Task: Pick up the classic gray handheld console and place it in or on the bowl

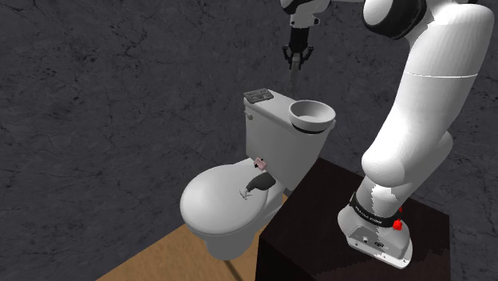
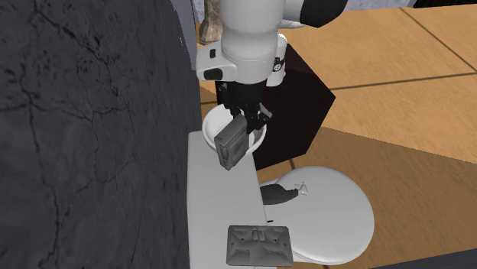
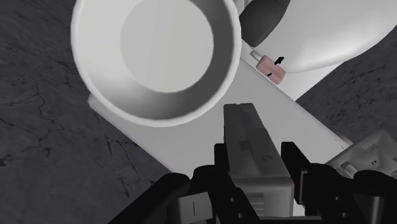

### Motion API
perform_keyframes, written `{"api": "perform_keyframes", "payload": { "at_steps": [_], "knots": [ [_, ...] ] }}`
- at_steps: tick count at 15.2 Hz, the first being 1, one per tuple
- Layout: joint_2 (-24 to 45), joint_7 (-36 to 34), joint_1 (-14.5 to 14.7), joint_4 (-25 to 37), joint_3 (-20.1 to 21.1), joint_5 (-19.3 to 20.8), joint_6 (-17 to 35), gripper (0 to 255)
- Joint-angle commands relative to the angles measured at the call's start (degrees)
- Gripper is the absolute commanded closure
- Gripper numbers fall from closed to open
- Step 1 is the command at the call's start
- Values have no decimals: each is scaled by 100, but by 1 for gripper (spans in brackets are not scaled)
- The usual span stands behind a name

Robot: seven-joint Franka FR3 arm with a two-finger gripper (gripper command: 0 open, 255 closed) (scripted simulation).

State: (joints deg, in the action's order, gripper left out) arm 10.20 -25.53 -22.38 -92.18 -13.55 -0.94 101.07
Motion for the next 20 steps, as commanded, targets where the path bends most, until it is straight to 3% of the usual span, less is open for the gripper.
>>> {"api": "perform_keyframes", "payload": {
  "at_steps": [1,13,20],
  "knots": [
    [-15,-15,8,64,5,4,-78,255],
    [-2718,-56,-65,-2341,-23,645,-304,255],
    [-2721,-74,-81,-2882,-45,662,234,255]
  ]
}}
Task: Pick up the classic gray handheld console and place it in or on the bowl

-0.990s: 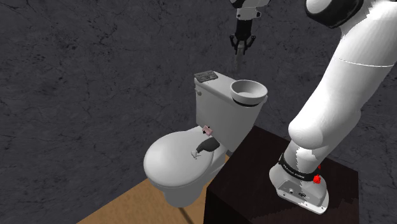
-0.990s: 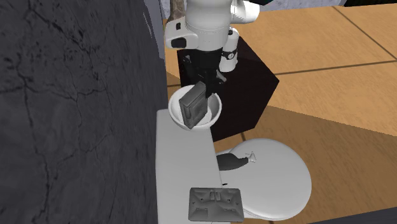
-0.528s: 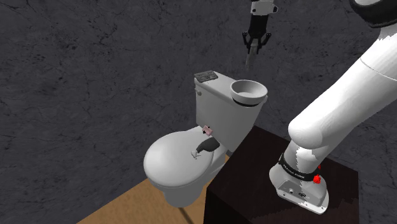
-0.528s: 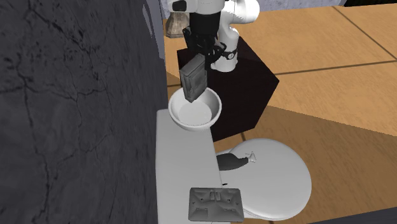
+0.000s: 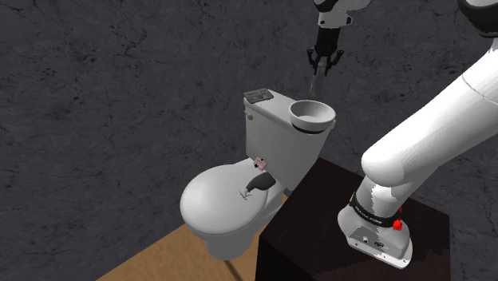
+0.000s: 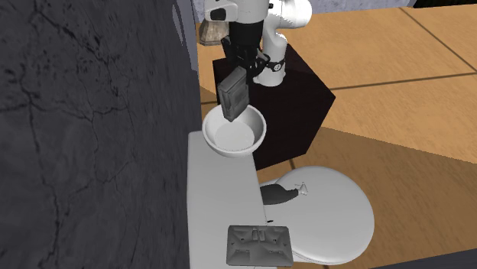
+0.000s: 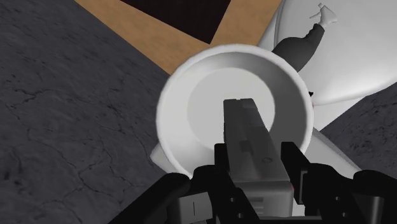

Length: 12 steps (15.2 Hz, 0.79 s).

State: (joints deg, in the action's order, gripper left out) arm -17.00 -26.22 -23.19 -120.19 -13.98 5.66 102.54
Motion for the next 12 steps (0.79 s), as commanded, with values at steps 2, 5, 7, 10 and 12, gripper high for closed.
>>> {"api": "perform_keyframes", "payload": {
  "at_steps": [2,5,7,10,12],
  "knots": [
    [11,-9,-4,-225,-11,6,242,255],
    [36,-13,-9,-433,-24,11,474,255],
    [60,-15,-12,-565,-34,13,630,255],
    [106,-17,-16,-755,-49,15,865,255],
    [143,-16,-18,-876,-60,15,1023,255]
  ]
}}
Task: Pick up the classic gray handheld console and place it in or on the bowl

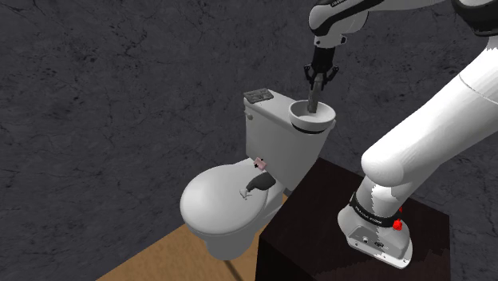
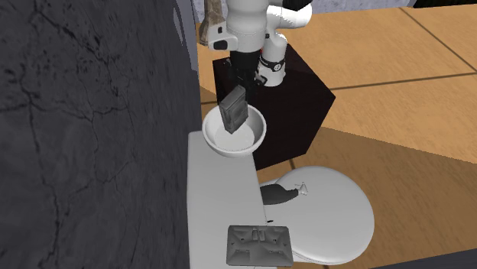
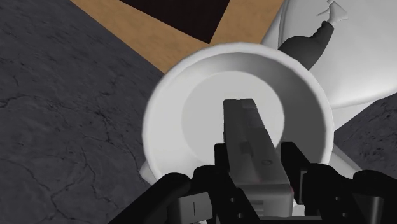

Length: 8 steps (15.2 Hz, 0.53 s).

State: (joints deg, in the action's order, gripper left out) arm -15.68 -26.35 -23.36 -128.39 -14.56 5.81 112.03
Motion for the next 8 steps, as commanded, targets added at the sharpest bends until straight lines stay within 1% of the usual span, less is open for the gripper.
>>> {"api": "perform_keyframes", "payload": {
  "at_steps": [1,2,8],
  "knots": [
    [31,-3,-1,-115,-8,0,153,255],
    [66,-2,-2,-203,-16,-1,275,255],
    [66,-2,-2,-203,-16,-1,275,255]
  ]
}}
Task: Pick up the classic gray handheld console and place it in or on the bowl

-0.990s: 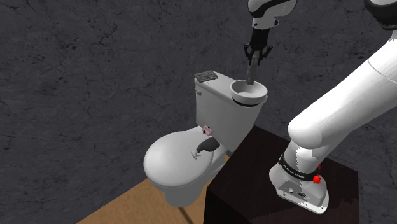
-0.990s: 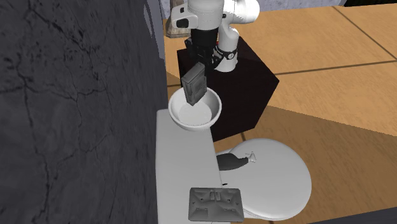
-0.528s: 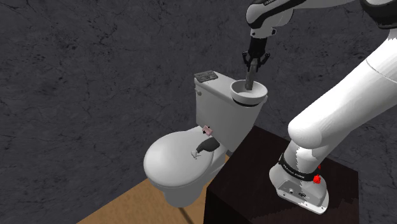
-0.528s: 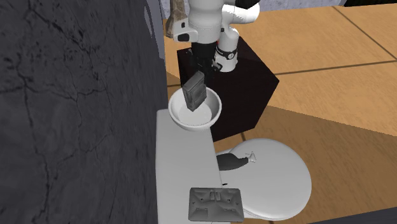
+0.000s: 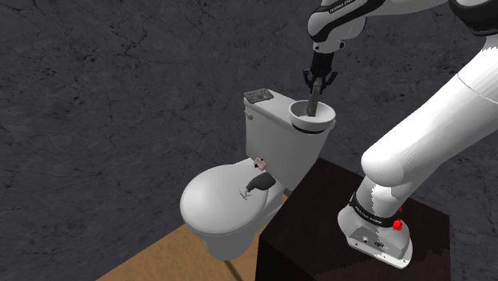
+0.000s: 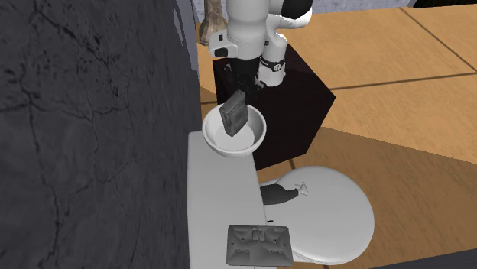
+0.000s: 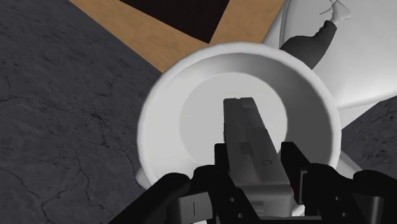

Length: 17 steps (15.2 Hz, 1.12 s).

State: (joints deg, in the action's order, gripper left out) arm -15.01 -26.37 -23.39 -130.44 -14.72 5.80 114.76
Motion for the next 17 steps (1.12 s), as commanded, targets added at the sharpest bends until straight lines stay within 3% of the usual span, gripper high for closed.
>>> {"api": "perform_keyframes", "payload": {
  "at_steps": [1,2,3,8,12,17],
  "knots": [
    [-1,0,0,1,0,0,2,255],
    [-1,0,0,1,0,0,2,255],
    [-2,1,0,0,0,0,3,0],
    [-1,0,0,1,0,0,2,0],
    [-147,-9,18,601,56,-8,-742,0],
    [-147,-9,18,601,56,-8,-742,0]
  ]
}}
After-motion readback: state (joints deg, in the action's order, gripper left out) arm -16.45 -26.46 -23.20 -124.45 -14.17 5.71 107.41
